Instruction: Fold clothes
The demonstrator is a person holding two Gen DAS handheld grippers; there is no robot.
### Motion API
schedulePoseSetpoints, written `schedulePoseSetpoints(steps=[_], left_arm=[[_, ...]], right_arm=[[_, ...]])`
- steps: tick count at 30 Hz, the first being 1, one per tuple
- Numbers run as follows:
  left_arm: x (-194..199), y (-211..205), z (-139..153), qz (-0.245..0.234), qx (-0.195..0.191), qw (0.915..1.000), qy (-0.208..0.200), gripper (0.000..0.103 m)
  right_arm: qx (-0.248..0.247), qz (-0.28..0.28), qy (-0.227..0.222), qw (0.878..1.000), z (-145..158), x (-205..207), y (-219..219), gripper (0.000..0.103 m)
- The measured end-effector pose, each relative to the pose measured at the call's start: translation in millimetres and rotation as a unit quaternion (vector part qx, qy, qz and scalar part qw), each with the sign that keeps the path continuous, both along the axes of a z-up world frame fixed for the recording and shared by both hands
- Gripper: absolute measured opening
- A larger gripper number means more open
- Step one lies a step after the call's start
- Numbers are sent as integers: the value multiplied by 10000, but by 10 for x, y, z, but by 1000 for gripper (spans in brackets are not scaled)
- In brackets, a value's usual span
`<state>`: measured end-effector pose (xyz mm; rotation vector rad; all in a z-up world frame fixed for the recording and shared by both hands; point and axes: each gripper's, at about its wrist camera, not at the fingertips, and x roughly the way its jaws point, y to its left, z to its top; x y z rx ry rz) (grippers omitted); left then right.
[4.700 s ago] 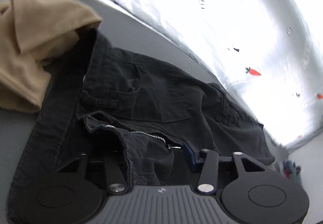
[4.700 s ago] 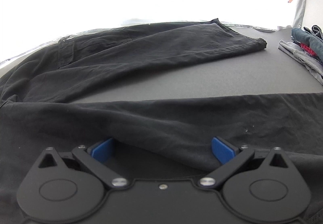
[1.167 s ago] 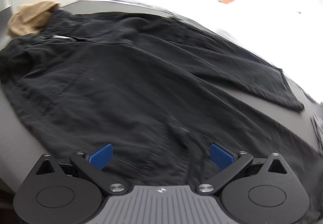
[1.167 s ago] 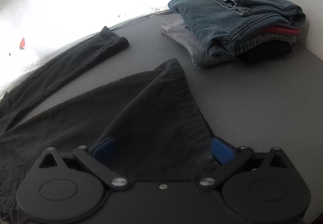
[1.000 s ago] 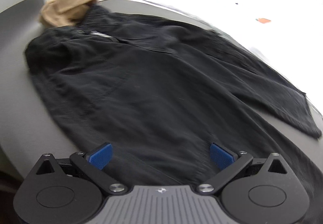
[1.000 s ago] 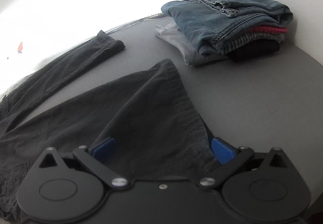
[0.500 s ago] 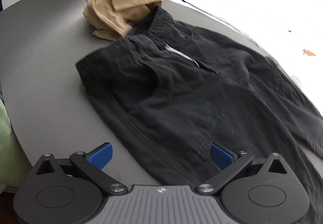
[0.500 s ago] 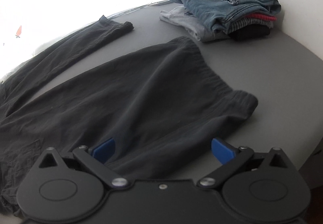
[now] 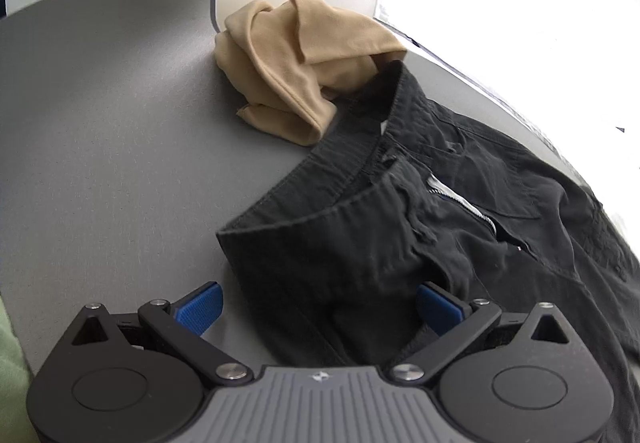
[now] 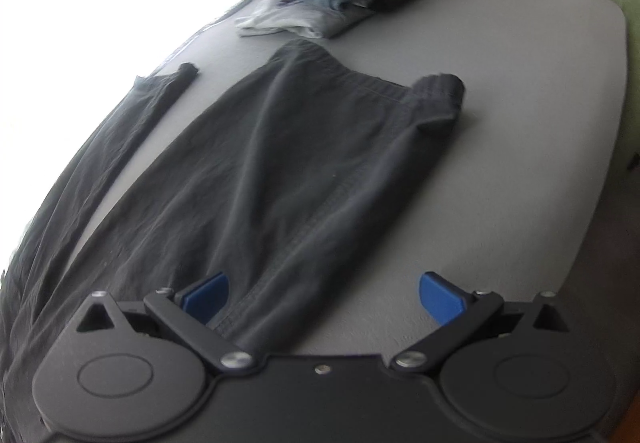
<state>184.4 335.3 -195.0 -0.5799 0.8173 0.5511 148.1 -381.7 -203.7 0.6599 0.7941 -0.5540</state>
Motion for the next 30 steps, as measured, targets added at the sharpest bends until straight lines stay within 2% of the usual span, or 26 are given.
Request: schedulePoseSetpoints(steps=[3, 7, 9, 11, 14, 15, 16, 17, 19, 20, 23, 25, 27, 30], left_arm=[[13, 124, -77, 241, -413, 9988, -132, 100], [32, 100, -64, 301, -280, 9991, -125, 84], [18, 105, -49, 421, -381, 9983, -156, 77], [4, 112, -30, 542, -472, 9972, -220, 69], [34, 84, 34, 571, -470, 9968, -295, 52], [51, 73, 57, 566, -471, 9968, -313, 42], [68, 61, 79, 562, -471, 9968, -331, 32], [85, 49, 103, 558, -469, 9967, -349, 29], [132, -14, 218, 565, -333, 9970, -419, 17], [155, -45, 277, 568, -264, 9970, -455, 15], [184, -165, 581, 514, 39, 9964, -670, 14], [182, -243, 779, 475, 235, 9959, -730, 14], [144, -303, 919, 525, 337, 9952, -755, 13], [17, -346, 987, 760, 277, 9942, -707, 13]], right_arm=[[-75, -108, 78, 9999, -30, 29, -41, 103], [-166, -405, 293, 9986, -30, 110, -151, 100], [-174, -505, 350, 9980, -36, 140, -219, 95], [-171, -566, 394, 9975, -44, 174, -288, 94], [-273, -577, 568, 9963, -37, 285, -352, 79], [-365, -535, 609, 9960, -24, 329, -352, 60], [-467, -460, 657, 9957, -11, 374, -350, 13], [-552, -348, 719, 9953, 5, 424, -347, 2], [-674, -196, 602, 9957, 122, 474, -333, 1], [-778, -145, 411, 9960, 241, 466, -316, 1], [-919, -67, -279, 9953, 692, 376, -278, 1], [-1085, 7, -586, 9924, 977, 303, -242, 1], [-1392, 77, -683, 9879, 1186, 239, -201, 1], [-1652, 51, -442, 9853, 1261, 128, -223, 1]])
